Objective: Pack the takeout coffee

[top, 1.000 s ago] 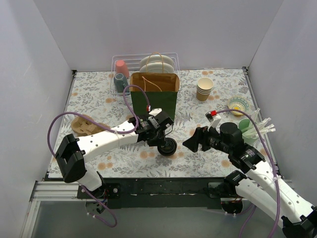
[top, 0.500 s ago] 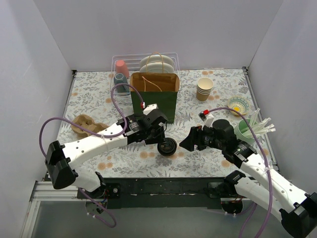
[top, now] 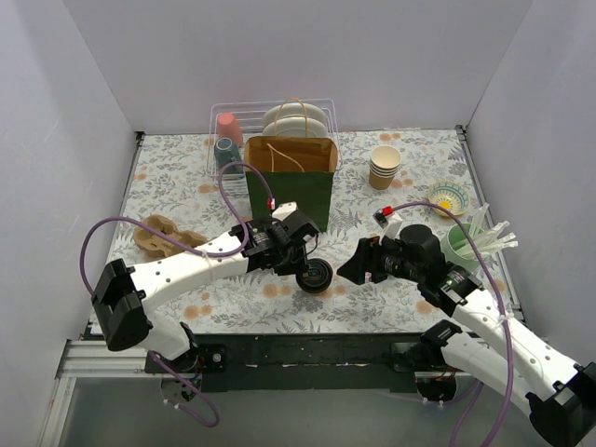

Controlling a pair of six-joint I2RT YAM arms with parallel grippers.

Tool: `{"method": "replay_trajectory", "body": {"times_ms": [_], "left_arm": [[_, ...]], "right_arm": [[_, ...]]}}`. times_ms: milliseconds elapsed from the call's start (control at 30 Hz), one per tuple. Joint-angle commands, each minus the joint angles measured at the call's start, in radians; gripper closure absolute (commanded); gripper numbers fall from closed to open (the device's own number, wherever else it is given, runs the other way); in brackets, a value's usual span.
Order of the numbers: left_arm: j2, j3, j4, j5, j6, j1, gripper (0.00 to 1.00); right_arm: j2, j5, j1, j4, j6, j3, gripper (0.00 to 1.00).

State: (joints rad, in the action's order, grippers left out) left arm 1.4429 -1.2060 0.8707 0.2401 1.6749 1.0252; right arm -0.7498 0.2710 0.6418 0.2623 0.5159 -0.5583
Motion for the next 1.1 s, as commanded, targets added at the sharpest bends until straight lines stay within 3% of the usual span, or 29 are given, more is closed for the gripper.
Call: {"method": "replay_trajectory", "body": {"times_ms": [0,267,467,633,800,1000,1067], "left_arm": [[0.014,-0.018,-0.013,0.016,-0.009,0.004,0.76],[0.039,-0.026,-0.016,0.016,-0.010,0.006,0.84],[0.037,-0.033,-0.019,0.033,-0.004,0.004,0.96],[0.063,-0.049,-0.016,0.039,-0.004,0.004,0.97],[0.080,-0.059,-0.012,0.033,-0.004,0.004,0.91],[0.053,-0.061,-0.004,0.050,0.003,0.004,0.67],[0.039,-0.055,-0.012,0.054,0.006,0.004,0.65]], "right_arm": [[0.026,-0.003,0.004,-0.026,-0.020,-0.012,0.26],[0.041,-0.007,0.004,-0.018,-0.028,-0.012,0.26],[0.049,-0.003,0.006,-0.028,-0.033,0.000,0.26],[0.055,0.000,0.006,-0.035,-0.030,0.009,0.26],[0.053,0.007,0.006,-0.044,-0.030,0.014,0.26],[0.044,0.013,0.006,-0.061,-0.019,0.031,0.26],[0.033,0.020,0.006,-0.075,-0.016,0.037,0.26]]}}
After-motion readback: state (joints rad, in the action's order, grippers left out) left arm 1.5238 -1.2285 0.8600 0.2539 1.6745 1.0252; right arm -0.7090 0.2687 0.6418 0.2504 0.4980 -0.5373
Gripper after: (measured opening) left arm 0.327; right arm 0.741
